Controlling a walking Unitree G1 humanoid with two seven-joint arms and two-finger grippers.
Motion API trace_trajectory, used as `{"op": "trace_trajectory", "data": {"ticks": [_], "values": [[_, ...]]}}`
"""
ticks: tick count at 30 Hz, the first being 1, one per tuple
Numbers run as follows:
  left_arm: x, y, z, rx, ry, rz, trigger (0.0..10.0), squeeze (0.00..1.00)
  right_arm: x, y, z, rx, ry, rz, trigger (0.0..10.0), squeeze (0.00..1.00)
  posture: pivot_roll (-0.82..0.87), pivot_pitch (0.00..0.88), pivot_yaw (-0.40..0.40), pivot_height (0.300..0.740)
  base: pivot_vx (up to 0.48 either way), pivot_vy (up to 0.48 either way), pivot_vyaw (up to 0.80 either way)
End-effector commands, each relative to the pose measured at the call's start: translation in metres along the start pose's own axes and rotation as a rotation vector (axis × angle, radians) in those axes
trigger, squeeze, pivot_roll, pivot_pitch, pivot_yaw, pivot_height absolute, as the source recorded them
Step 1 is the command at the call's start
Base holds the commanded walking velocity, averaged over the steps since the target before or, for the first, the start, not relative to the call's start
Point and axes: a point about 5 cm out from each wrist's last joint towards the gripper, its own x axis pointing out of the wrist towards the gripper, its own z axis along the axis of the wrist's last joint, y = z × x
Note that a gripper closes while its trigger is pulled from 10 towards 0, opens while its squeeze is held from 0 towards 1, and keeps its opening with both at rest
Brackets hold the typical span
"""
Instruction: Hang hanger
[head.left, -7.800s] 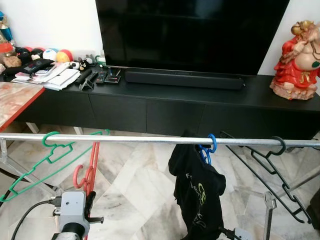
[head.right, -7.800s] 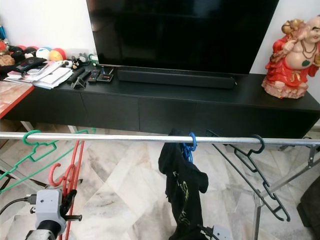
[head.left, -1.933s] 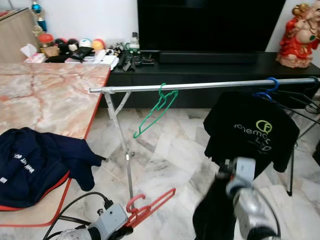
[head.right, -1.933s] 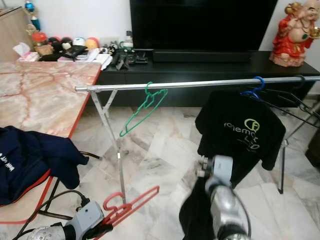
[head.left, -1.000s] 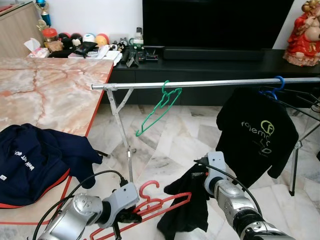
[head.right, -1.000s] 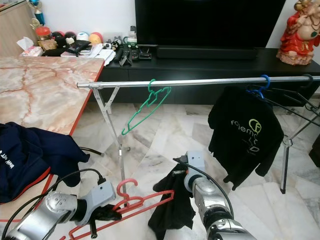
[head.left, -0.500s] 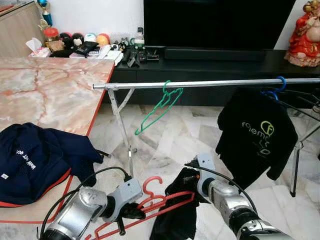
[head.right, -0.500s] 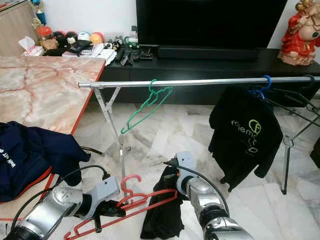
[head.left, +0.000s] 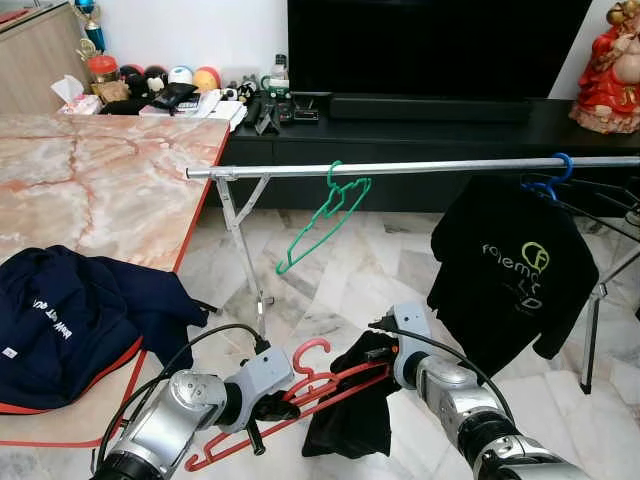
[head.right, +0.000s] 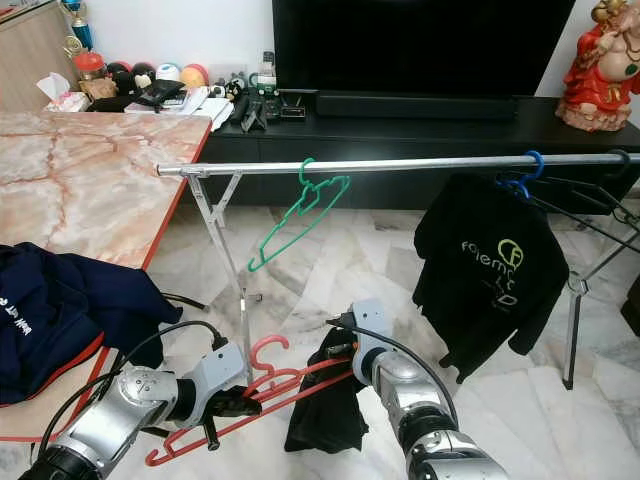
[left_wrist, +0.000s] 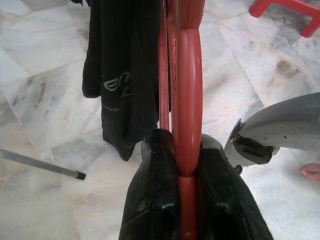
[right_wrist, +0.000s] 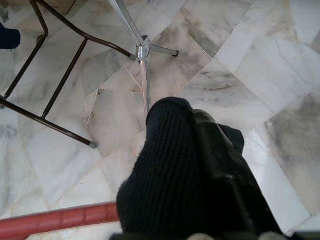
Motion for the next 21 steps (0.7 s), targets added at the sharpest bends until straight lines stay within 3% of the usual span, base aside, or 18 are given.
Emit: {"op": "trace_trajectory", "data": {"ticks": [1, 14, 21], "values": [[-0.002, 0.008, 0.0, 0.014, -0.001, 0.059, 10.0, 0.0, -0.001, -0.003, 0.011, 0.008, -0.034, -0.006, 10.0, 0.0, 0.04, 0.018, -0.011, 0.74, 0.0, 0.0, 0.0], [-0.005, 0.017, -0.009, 0.016, 0.056, 0.165, 10.0, 0.0, -0.005, -0.016, 0.014, -0.006, -0.04, -0.055, 10.0, 0.0, 0.05, 0.037, -0.024, 0.74, 0.0, 0.0, 0.0], [-0.001, 0.018, -0.001, -0.004, -0.02, 0.171, 10.0, 0.0, -0.004, -0.012, 0.015, 0.007, -0.047, -0.028, 10.0, 0.0, 0.05, 0.04, -0.024, 0.74, 0.0, 0.0, 0.0]]}}
